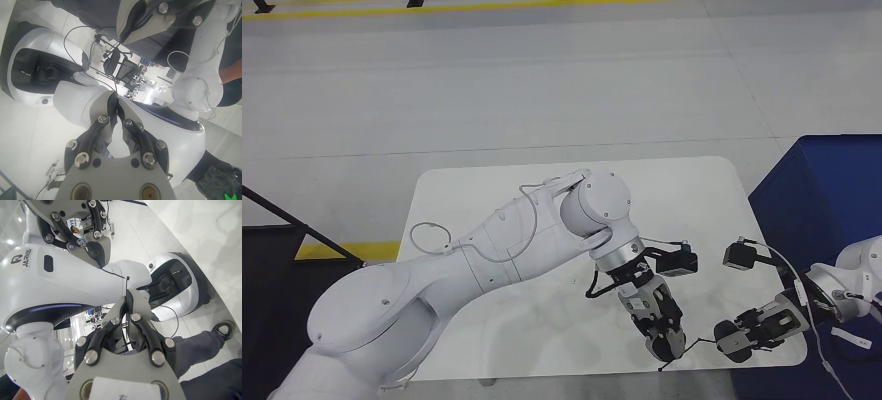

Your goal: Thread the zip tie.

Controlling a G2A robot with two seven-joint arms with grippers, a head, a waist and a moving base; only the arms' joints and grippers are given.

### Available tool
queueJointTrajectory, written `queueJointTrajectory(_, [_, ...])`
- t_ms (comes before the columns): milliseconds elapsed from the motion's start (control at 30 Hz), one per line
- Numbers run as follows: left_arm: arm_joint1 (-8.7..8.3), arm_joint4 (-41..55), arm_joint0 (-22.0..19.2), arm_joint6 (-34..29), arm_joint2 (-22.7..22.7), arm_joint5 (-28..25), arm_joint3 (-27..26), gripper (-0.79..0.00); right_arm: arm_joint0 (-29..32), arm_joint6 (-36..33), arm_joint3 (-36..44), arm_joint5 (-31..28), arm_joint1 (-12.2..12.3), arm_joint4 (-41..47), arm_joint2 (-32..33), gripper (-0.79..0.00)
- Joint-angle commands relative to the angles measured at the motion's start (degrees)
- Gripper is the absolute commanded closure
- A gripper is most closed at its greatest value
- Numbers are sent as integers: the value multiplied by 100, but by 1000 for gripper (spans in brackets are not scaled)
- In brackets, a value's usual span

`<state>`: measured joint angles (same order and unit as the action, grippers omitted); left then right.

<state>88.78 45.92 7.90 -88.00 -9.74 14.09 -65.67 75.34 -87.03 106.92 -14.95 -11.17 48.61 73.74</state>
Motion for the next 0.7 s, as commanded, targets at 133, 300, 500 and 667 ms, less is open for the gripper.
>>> queueJointTrajectory(133, [36, -40, 30, 0, 0, 155, -14, 0, 0, 0, 0, 0, 0, 0, 0, 0])
queueJointTrajectory(300, [68, -33, 2, 0, 0, 149, 43, 0, 0, 0, 0, 0, 0, 0, 0, 0])
queueJointTrajectory(500, [74, 16, -25, 0, 0, 61, 113, 0, 0, 0, 0, 0, 0, 0, 0, 0])
queueJointTrajectory(667, [48, 50, -31, 0, 0, 3, 122, 0, 0, 0, 0, 0, 0, 0, 0, 0])
